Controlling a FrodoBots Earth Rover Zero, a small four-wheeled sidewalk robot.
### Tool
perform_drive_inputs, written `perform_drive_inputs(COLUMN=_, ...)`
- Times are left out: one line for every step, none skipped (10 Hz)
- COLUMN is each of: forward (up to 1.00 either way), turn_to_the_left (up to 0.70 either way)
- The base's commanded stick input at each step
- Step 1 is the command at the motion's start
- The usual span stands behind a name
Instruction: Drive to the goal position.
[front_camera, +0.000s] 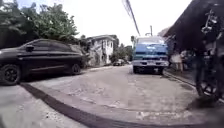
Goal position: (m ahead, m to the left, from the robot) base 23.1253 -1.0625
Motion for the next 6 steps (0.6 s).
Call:
perform_drive_inputs(forward=1.0, turn_to_the_left=0.0)
perform_drive_inputs(forward=1.0, turn_to_the_left=0.0)
perform_drive_inputs(forward=1.0, turn_to_the_left=0.0)
perform_drive_inputs(forward=1.0, turn_to_the_left=0.0)
perform_drive_inputs(forward=1.0, turn_to_the_left=0.0)
perform_drive_inputs(forward=1.0, turn_to_the_left=0.0)
